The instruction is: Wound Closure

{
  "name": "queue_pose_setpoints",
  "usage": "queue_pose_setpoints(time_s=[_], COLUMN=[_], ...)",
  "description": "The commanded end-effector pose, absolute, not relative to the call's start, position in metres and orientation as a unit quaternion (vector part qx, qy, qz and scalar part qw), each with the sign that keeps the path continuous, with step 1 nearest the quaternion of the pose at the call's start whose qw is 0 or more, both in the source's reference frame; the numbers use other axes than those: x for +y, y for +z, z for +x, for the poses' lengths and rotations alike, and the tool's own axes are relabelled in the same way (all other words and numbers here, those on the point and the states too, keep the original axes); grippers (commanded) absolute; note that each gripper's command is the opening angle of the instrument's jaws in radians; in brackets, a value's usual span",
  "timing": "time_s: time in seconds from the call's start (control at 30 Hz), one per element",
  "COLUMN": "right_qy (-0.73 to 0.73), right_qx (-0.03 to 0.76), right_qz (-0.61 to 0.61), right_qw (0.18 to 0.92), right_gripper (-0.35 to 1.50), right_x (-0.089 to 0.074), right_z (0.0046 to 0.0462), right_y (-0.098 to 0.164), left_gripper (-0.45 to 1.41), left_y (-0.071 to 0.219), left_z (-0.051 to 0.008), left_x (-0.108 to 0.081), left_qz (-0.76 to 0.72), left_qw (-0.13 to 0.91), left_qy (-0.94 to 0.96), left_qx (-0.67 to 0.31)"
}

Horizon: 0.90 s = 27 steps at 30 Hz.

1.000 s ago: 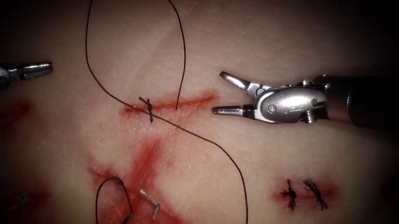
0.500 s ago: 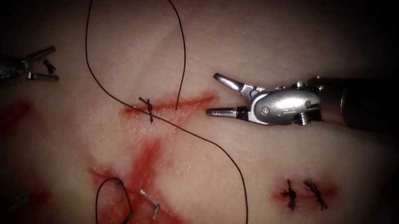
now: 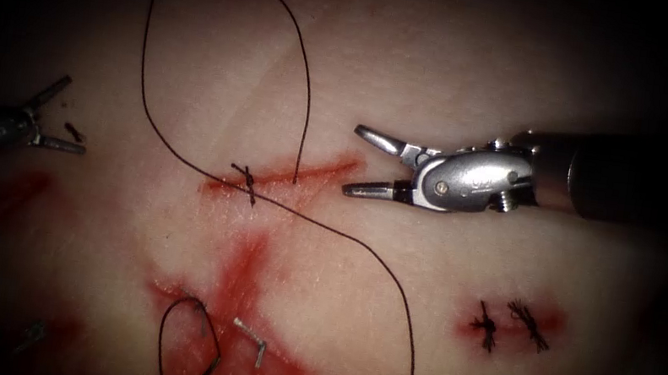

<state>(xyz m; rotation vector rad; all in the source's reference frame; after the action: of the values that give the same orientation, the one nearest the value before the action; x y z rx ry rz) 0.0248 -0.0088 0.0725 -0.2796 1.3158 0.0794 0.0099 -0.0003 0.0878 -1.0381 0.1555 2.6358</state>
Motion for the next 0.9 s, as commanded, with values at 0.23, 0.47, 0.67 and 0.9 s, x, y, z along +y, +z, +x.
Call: queue_pose_setpoints(time_s=[0.23,0.47,0.67,0.9], right_qy=[0.04,0.04,0.04,0.04], right_qx=[0.611,0.609,0.608,0.608], right_qz=[-0.126,-0.121,-0.12,-0.119], right_qw=[0.781,0.783,0.784,0.784], right_gripper=[1.48,1.48,1.46,1.46], right_x=[-0.009,-0.009,-0.009,-0.009], right_z=[0.0255,0.0255,0.0254,0.0252], right_y=[0.073,0.073,0.073,0.073], left_gripper=[1.01,1.06,0.93,0.61], left_y=[0.09,0.09,0.086,0.08], left_z=[0.0124,0.0143,0.015,0.0133], left_x=[-0.001,-0.002,-0.002,-0.003], left_qz=[-0.344,-0.327,-0.298,-0.294], left_qw=[0.172,0.166,0.172,0.165], left_qy=[0.923,0.93,0.939,0.94], left_qx=[0.033,0.015,-0.031,-0.048])
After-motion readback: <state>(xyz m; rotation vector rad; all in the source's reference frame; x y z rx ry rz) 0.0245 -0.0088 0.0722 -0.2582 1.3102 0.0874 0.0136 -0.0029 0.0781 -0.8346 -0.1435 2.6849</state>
